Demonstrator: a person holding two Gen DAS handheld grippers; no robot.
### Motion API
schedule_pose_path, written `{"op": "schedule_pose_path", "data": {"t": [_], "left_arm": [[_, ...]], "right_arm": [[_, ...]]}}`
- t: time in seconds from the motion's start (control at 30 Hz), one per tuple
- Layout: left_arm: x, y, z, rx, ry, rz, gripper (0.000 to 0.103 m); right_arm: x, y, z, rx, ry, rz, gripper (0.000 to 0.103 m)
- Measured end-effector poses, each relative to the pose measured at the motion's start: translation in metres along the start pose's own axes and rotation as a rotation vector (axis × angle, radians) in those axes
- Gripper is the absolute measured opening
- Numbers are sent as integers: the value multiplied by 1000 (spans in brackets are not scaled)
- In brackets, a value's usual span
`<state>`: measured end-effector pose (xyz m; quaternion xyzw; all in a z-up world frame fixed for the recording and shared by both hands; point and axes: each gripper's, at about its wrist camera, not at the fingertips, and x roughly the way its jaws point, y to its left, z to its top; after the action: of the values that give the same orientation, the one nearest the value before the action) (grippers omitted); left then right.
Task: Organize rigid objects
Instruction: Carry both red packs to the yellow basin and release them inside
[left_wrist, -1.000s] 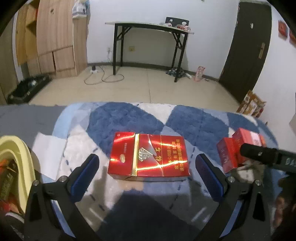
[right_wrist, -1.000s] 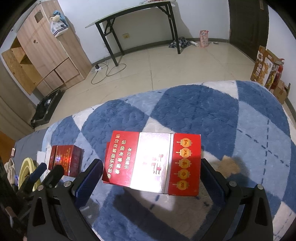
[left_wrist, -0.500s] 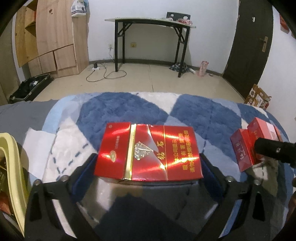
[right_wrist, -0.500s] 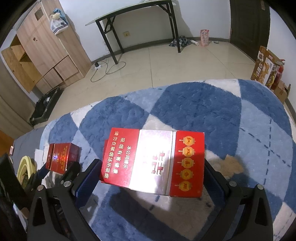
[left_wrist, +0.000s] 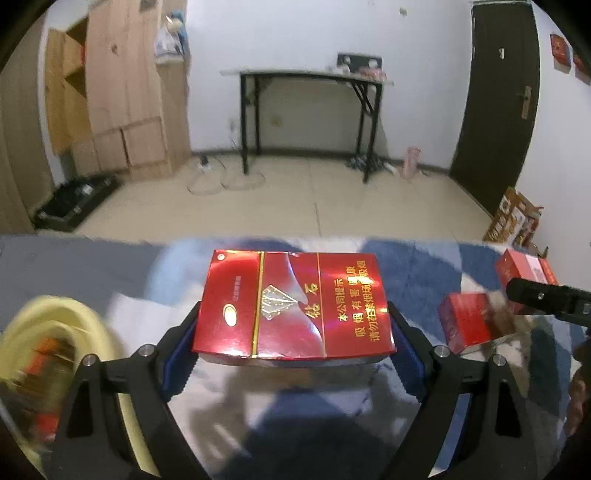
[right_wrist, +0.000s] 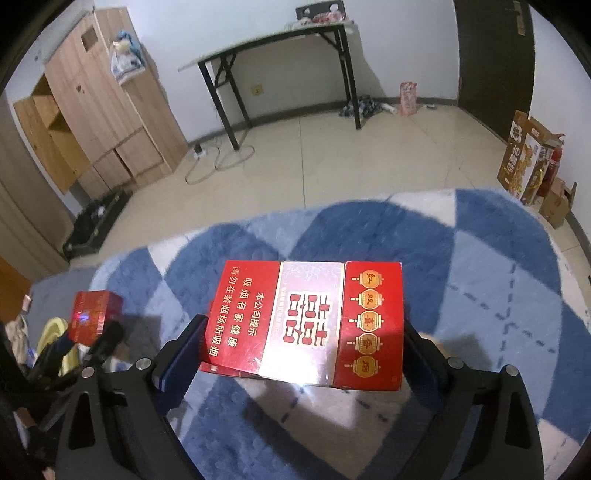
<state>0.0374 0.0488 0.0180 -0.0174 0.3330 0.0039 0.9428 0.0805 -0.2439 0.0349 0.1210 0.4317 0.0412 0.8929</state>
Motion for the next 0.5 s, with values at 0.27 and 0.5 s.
{"op": "schedule_pose_path", "data": {"t": [0.27, 0.5], "left_arm": [[-117, 101, 7, -109, -133, 263, 89], [-110, 233, -35, -474, -67, 304, 89]], "right_arm": [[-38, 53, -12, -135, -61, 180, 96], [-20, 148, -53, -399, 46, 341, 96]]}}
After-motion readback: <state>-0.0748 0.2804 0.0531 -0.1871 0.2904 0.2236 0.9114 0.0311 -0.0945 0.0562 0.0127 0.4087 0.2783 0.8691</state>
